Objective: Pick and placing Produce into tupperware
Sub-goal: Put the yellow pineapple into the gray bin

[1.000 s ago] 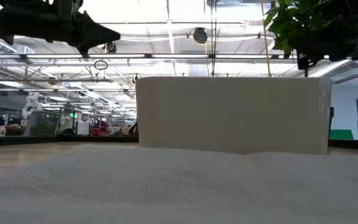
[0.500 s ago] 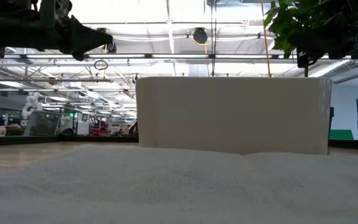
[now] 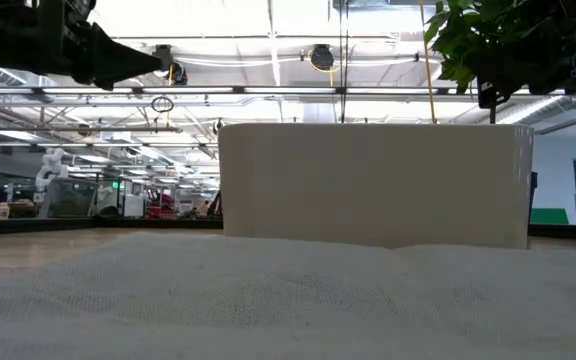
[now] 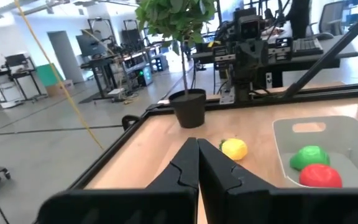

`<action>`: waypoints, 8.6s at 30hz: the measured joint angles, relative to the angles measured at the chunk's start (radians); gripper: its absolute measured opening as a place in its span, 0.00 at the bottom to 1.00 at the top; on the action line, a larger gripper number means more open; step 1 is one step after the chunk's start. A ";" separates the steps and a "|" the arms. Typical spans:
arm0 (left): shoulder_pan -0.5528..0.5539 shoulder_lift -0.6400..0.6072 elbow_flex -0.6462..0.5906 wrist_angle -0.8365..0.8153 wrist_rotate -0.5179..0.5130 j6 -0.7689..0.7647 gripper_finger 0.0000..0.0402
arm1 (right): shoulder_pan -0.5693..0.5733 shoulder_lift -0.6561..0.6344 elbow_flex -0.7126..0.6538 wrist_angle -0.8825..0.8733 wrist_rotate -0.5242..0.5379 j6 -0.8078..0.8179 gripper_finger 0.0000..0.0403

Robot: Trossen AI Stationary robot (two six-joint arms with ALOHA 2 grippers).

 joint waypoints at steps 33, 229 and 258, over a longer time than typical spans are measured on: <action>0.000 -0.033 0.000 -0.140 -0.027 -0.042 0.00 | 0.000 0.000 0.000 0.009 -0.019 -0.003 0.00; 0.001 -0.033 0.001 -0.304 0.036 -0.073 0.05 | -0.371 1.135 0.812 -0.823 -0.408 -0.714 0.68; 0.002 -0.033 0.001 -0.310 0.063 -0.076 0.05 | -0.367 1.269 0.813 -0.791 -0.373 -0.712 0.62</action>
